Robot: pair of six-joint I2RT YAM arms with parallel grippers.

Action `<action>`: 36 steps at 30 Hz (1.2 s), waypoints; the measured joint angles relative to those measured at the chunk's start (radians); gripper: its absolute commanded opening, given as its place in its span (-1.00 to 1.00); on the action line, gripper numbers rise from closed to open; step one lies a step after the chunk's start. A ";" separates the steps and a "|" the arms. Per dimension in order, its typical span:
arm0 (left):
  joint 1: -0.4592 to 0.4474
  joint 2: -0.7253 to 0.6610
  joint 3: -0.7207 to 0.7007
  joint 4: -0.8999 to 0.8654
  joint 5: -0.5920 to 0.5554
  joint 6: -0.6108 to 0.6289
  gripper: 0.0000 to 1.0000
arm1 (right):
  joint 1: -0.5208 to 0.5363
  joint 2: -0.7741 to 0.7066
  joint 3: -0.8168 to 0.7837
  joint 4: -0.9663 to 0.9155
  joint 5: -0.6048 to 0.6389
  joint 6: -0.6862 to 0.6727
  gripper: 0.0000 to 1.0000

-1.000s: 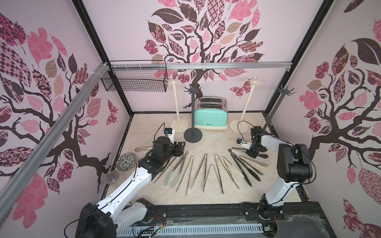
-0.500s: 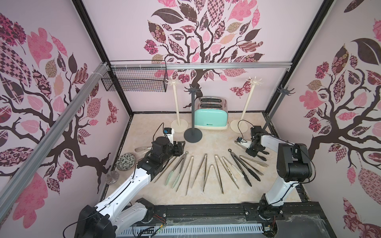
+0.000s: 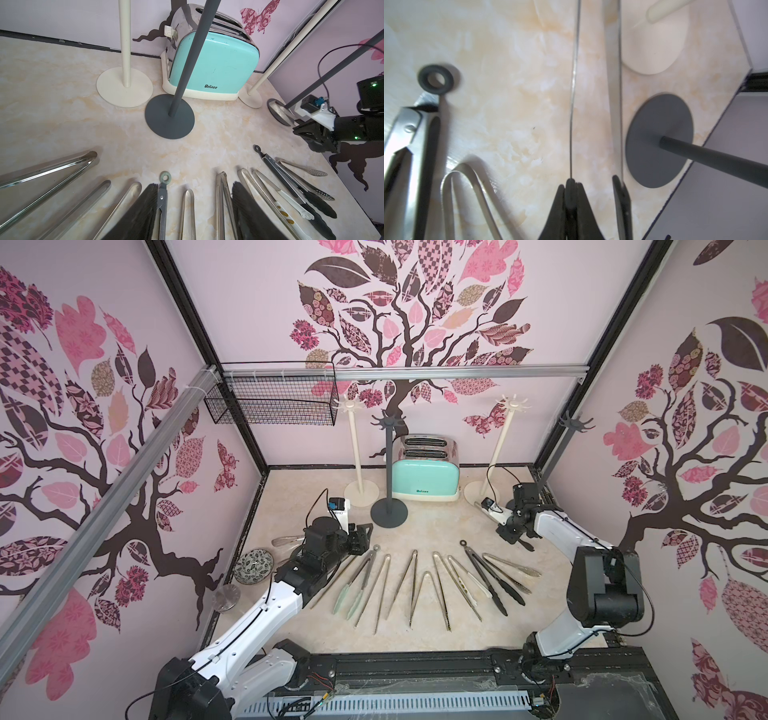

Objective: Hang food tongs on kitchen utensil racks
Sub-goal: Pick up the food tongs from the center of the board, then hang the food tongs on the rack.

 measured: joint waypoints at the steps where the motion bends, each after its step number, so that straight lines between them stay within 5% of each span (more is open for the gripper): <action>1: 0.000 -0.001 -0.002 0.002 0.000 0.000 0.18 | 0.004 -0.016 0.012 0.006 -0.016 0.024 -1.00; 23: 0.000 -0.010 -0.067 0.004 -0.026 -0.007 0.15 | 0.250 -0.201 0.204 0.251 -0.408 0.727 -1.00; 36: 0.000 -0.024 -0.086 0.014 -0.026 -0.008 0.13 | 0.368 -0.002 0.490 0.236 -0.450 0.851 -1.00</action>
